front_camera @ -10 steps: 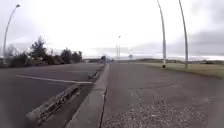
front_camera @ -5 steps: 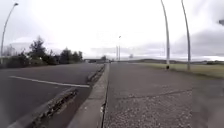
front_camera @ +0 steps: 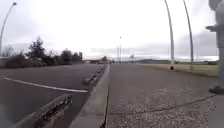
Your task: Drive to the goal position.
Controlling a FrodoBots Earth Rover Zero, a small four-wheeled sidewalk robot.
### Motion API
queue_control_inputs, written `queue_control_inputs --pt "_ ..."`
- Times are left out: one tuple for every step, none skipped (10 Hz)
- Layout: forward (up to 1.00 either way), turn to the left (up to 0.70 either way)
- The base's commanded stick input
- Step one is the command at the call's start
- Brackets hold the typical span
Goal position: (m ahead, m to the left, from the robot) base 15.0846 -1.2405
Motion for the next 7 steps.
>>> queue_control_inputs --pt "1.0 0.0" --pt "1.0 0.0" --pt "1.0 0.0" --pt "1.0 0.0" --pt "1.0 0.0" --pt "1.0 -0.05" --pt "1.0 -0.22"
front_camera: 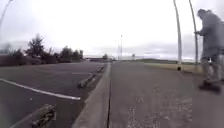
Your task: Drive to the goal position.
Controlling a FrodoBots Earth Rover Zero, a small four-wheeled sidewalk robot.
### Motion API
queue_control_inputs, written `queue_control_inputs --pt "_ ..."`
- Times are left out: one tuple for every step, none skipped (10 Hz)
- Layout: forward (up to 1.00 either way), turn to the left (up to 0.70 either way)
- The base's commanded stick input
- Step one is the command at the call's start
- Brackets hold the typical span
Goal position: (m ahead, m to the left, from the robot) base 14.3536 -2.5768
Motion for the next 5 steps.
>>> queue_control_inputs --pt "1.0 -0.38" --pt "1.0 -0.21" --pt "1.0 -0.06" --pt "1.0 0.0" --pt "1.0 0.0"
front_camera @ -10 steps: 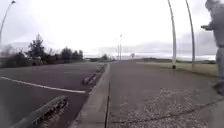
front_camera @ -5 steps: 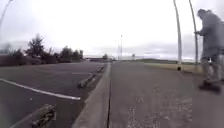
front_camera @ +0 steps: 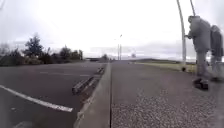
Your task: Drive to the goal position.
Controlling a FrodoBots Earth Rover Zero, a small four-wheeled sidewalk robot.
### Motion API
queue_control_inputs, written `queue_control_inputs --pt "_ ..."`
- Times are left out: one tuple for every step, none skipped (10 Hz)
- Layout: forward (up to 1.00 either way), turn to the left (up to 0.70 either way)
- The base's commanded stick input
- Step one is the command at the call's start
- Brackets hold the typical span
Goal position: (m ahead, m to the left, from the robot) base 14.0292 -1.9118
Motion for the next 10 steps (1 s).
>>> queue_control_inputs --pt "1.0 0.0" --pt "1.0 0.0" --pt "1.0 -0.02" --pt "1.0 -0.19" --pt "1.0 -0.37" --pt "1.0 -0.4" --pt "1.0 -0.4" --pt "1.0 -0.29" --pt "1.0 -0.11" --pt "1.0 0.0"
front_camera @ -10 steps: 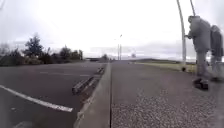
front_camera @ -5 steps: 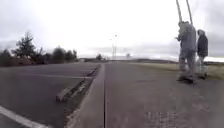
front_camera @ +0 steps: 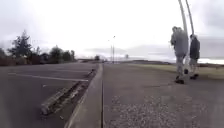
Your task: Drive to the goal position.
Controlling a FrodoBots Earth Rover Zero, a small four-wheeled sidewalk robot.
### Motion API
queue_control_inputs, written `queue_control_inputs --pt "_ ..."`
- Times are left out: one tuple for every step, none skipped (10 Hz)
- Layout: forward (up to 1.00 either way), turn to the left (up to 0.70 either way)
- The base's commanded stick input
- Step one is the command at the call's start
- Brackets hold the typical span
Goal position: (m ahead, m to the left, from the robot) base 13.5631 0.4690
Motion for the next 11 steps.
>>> queue_control_inputs --pt "1.0 0.0" --pt "1.0 0.0" --pt "1.0 0.0" --pt "1.0 0.0" --pt "1.0 0.0" --pt "1.0 0.0" --pt "1.0 0.0" --pt "1.0 0.0" --pt "1.0 0.0" --pt "1.0 0.0" --pt "1.0 0.0"
